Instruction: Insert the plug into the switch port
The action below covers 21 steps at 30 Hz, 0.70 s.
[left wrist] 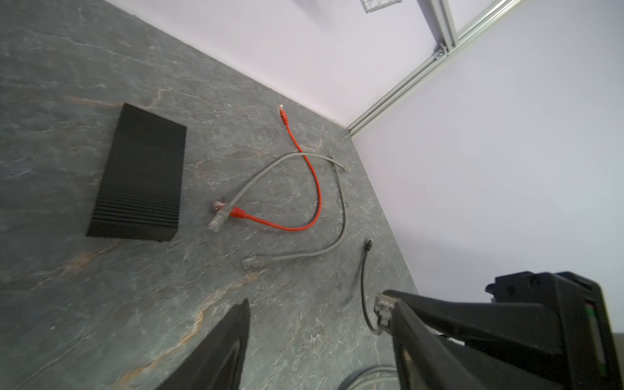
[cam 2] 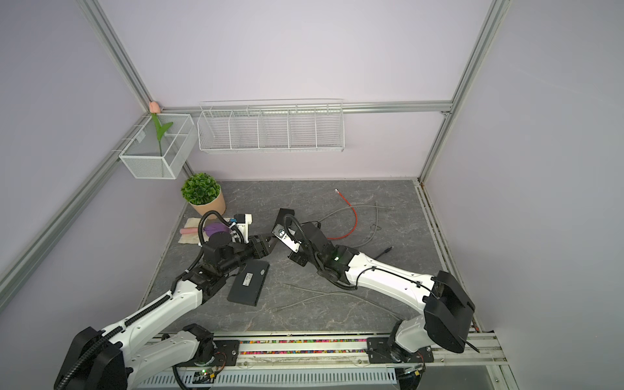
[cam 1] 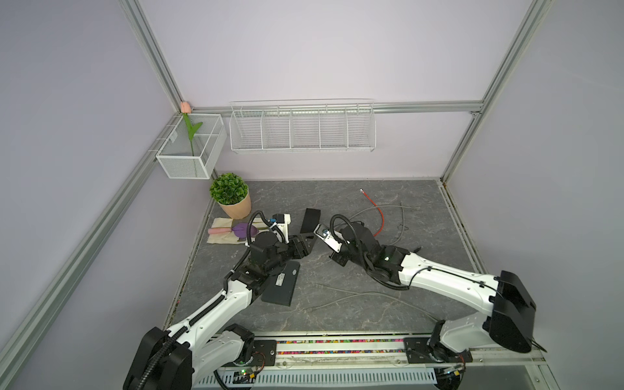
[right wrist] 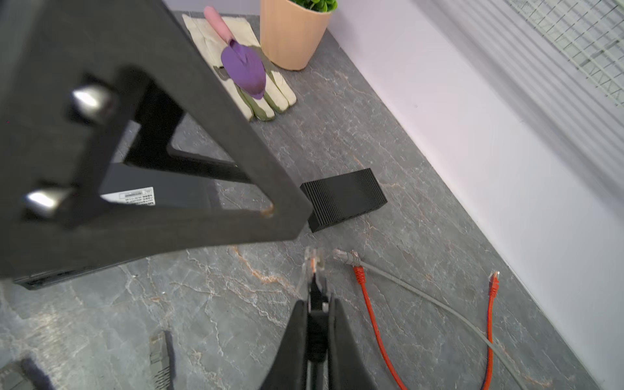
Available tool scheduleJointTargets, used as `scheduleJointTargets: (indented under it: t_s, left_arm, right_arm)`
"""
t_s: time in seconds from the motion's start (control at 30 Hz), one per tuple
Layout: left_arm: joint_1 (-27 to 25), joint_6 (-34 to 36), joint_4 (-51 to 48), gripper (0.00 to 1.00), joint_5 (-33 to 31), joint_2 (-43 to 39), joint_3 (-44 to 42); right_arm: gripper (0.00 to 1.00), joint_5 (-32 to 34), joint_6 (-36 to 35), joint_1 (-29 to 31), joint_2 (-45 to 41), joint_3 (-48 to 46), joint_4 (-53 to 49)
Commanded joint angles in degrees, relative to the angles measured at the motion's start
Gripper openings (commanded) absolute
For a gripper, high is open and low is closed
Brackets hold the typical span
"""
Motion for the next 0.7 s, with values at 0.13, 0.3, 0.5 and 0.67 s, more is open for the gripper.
scheduleJointTargets:
  t_s: [0.13, 0.3, 0.5, 0.67]
  left_arm:
    - [-2.8, -0.5, 4.2, 0.63, 1.5, 2.8, 4.0]
    - [-3.9, -0.4, 4.5, 0.55, 1.4, 3.9, 4.6]
    - [-4.2, -0.5, 5.8, 0.44, 1.6, 4.5, 4.2]
    - [-4.5, -0.9, 6.5, 0.31, 2.8, 5.8, 5.1]
  right_arm:
    - [0.07, -1.8, -1.0, -0.2, -1.1, -1.2, 0.0]
    - [0.07, -1.5, -1.0, -0.3, -0.4, -1.2, 0.4]
    - [0.07, -2.9, -0.9, -0.5, -0.7, -1.0, 0.5]
    - [0.07, -3.1, -0.5, -0.9, -1.2, -1.5, 1.1]
